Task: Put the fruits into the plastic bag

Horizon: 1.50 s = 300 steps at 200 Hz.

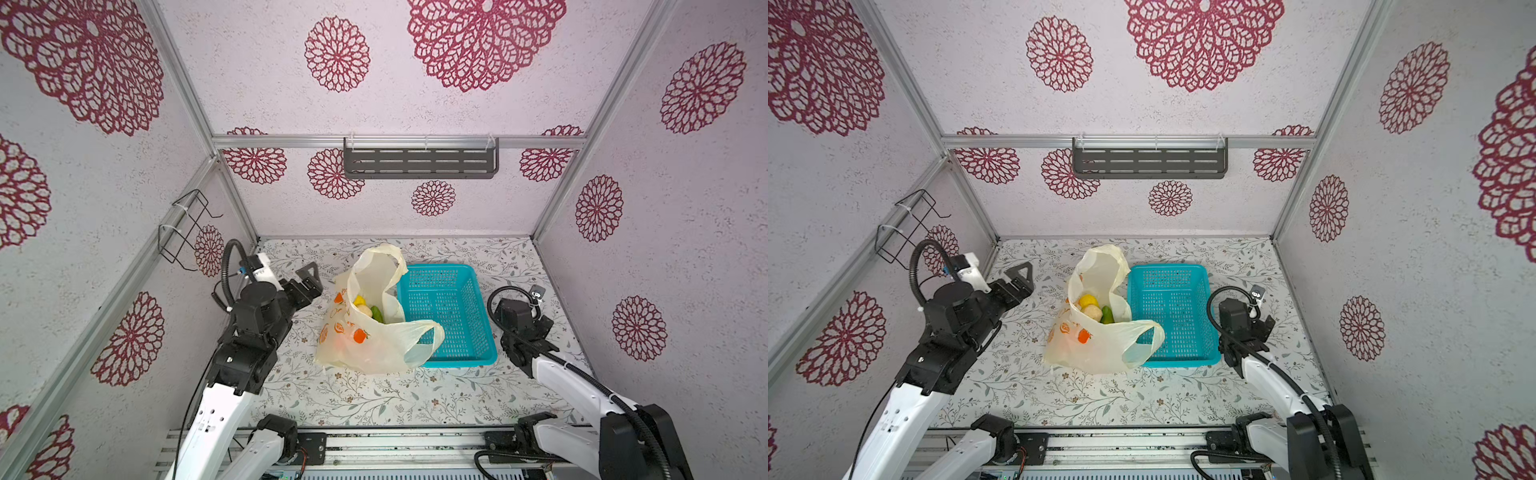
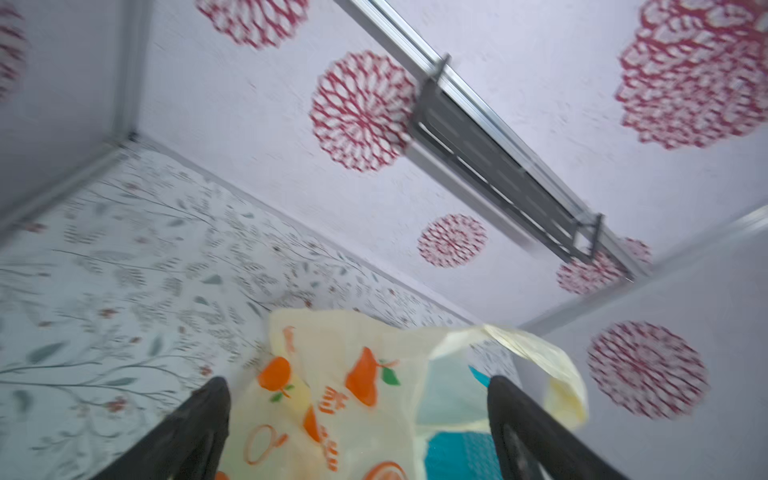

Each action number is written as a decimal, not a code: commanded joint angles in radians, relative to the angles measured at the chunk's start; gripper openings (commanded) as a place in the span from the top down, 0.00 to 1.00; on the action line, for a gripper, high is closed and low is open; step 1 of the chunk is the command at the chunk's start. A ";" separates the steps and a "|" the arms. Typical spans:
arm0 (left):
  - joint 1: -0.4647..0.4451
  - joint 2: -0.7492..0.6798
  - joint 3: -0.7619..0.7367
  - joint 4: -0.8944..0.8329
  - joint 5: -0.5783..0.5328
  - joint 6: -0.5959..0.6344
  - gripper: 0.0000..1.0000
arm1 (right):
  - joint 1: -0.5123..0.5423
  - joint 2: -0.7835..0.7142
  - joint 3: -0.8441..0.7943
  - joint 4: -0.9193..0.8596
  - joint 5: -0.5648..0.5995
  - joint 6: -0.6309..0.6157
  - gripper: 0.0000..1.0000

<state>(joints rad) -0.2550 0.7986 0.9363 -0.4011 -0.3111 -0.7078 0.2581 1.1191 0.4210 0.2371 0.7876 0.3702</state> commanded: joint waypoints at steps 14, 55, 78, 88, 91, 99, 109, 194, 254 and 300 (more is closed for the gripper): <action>0.026 0.025 -0.272 0.084 -0.568 0.201 0.03 | -0.002 0.049 -0.093 0.456 0.106 -0.197 0.01; 0.113 0.168 -0.418 0.268 -0.686 0.136 0.03 | 0.004 0.263 -0.118 0.705 0.130 -0.291 0.01; 0.161 0.258 -0.403 0.395 -0.640 0.225 0.02 | -0.003 0.354 -0.098 0.840 0.026 -0.422 0.01; 0.172 0.302 -0.457 0.591 -0.591 0.323 0.02 | -0.016 0.411 -0.116 0.944 -0.051 -0.456 0.01; 0.178 0.318 -0.479 0.650 -0.573 0.345 0.03 | -0.021 0.430 -0.122 0.989 -0.057 -0.478 0.01; 0.198 0.366 -0.536 0.804 -0.529 0.360 0.03 | -0.025 0.413 -0.098 0.902 -0.080 -0.456 0.01; 0.240 0.432 -0.600 1.009 -0.464 0.352 0.03 | -0.064 0.405 -0.090 0.865 -0.167 -0.427 0.01; 0.489 0.510 -0.531 0.926 -0.130 0.213 0.02 | -0.224 0.417 -0.164 0.961 -0.572 -0.366 0.01; 0.454 0.590 -0.658 1.316 -0.358 0.266 0.03 | -0.217 0.415 -0.166 0.959 -0.564 -0.366 0.01; 0.395 0.676 -0.611 1.336 -0.044 0.457 0.02 | -0.218 0.416 -0.164 0.956 -0.568 -0.364 0.01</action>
<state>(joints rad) 0.1715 1.4071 0.2802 0.8158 -0.5457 -0.4011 0.0364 1.5372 0.2562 1.1473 0.2302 -0.0067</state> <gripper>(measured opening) 0.975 0.989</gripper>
